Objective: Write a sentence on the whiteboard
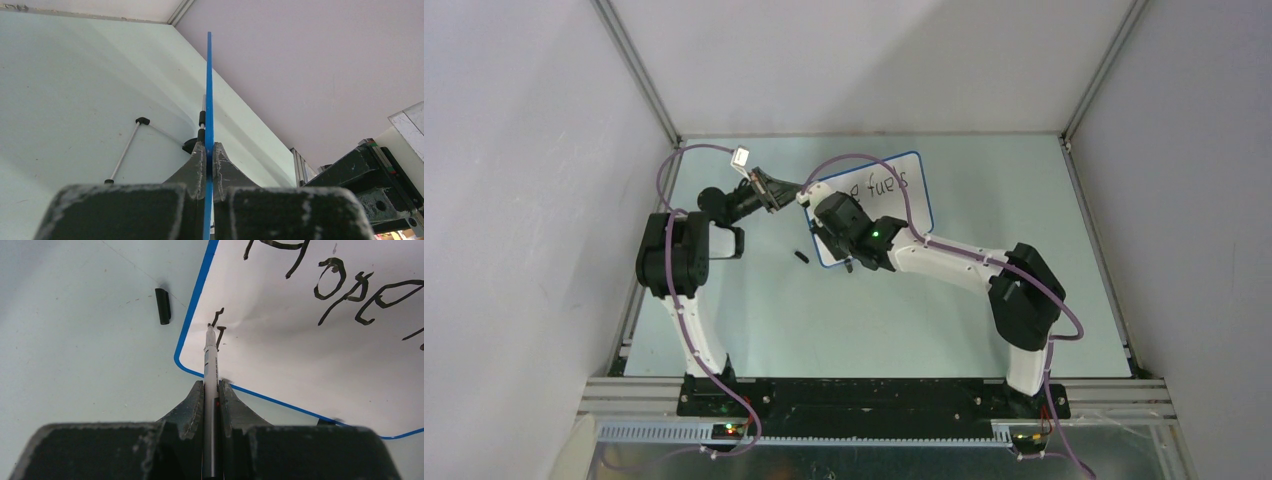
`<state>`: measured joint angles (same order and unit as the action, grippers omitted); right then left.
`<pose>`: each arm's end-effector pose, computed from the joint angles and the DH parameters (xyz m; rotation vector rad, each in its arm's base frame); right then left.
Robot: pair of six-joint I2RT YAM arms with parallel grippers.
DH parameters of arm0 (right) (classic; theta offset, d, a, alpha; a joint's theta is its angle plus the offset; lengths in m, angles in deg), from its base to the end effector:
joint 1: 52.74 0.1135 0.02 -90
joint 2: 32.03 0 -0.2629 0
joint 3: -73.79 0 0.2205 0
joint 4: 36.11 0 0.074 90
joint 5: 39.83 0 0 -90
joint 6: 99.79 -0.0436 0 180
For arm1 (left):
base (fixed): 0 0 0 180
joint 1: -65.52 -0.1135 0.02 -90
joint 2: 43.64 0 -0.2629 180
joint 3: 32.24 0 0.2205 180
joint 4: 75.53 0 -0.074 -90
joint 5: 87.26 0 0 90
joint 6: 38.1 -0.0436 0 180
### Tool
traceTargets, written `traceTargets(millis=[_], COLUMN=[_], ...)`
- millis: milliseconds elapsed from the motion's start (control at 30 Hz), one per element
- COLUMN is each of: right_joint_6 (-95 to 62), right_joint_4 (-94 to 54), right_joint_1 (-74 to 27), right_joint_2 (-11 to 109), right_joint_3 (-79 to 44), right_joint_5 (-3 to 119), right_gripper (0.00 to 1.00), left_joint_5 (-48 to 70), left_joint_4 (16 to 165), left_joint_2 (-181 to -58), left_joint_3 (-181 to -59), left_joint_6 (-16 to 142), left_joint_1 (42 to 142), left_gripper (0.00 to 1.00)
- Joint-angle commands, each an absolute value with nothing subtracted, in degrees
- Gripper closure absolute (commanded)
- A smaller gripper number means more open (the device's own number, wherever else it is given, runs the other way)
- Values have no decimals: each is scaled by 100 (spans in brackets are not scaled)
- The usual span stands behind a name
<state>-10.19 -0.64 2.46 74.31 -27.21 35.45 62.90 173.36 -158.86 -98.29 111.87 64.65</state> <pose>0.2382 0.3233 0.2693 -0.9218 2.0688 0.2243 0.3668 -0.0323 0.2168 0.2478 1.5588 -1.4680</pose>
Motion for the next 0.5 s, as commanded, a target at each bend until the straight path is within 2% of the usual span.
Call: traceTargets(millis=[0, 467], right_joint_6=[-991, -1005], right_joint_4=[-38, -118], right_joint_1=[180, 178], right_joint_2=[7398, 7157], right_joint_3=[-2899, -2715], right_joint_5=[3315, 3517], right_gripper=[100, 100], left_joint_5=[6480, 6484], left_joint_4=[17618, 17613], left_joint_2=[-15869, -15860], left_joint_3=[-9908, -9892], left_joint_6=[11175, 11172], left_joint_1=[6569, 6569], left_gripper=[100, 100])
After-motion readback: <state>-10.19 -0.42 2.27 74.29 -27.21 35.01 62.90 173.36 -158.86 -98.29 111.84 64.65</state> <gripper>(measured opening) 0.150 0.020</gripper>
